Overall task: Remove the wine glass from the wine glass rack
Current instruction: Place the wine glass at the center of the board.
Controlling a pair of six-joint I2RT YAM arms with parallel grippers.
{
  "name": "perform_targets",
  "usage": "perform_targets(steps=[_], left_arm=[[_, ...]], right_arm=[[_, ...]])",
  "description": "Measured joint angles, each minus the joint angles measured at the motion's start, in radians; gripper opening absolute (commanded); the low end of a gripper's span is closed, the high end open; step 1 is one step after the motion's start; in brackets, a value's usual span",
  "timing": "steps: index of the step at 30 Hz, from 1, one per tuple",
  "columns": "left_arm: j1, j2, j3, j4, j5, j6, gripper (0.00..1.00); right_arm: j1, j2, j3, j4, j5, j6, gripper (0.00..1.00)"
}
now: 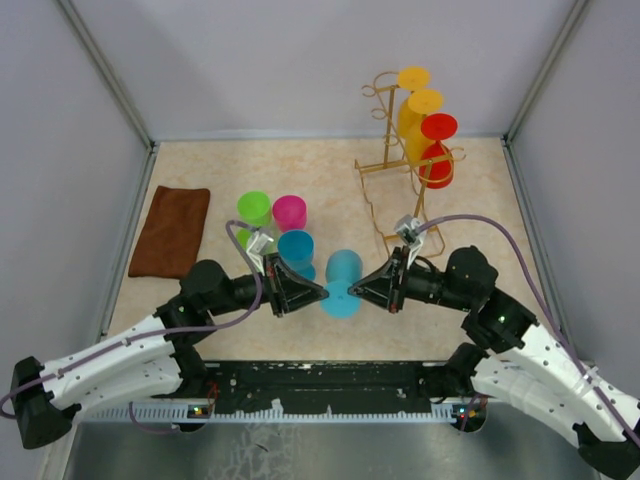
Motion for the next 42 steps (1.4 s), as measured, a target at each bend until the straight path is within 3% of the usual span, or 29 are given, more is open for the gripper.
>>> perform_targets(steps=[3,12,22,25,34,36,38,42], left_arm=[[0.000,0.000,-0.004,0.045,0.036,0.006,0.00],[0.000,-0.013,-0.054,0.186,0.095,0.005,0.00],[-0.006,-0.048,-0.056,0.206,0.059,0.008,0.00],[-0.007,-0.048,-0.056,0.198,0.038,0.010,0.00],[-0.012,-0.048,-0.056,0.173,-0.021,0.015,0.00],[-0.012,-0.048,-0.056,0.174,-0.025,0.016,0.10],[-0.014,-0.049,-0.056,0.174,-0.024,0.026,0.31],[-0.014,-0.057,-0.055,0.139,-0.034,0.039,0.57]], right_arm=[[0.000,-0.013,0.000,0.005,-0.007,0.000,0.06],[0.005,-0.074,-0.002,-0.033,-0.037,-0.051,0.48],[0.005,-0.053,-0.010,-0.016,-0.169,-0.055,0.51],[0.005,-0.005,-0.021,0.045,-0.190,-0.017,0.48],[0.005,0.050,-0.058,0.144,-0.213,0.013,0.03],[0.005,0.048,-0.071,0.167,-0.209,0.018,0.00],[0.003,0.048,-0.082,0.172,-0.197,0.019,0.00],[0.005,0.049,-0.098,0.181,-0.189,-0.008,0.00]])
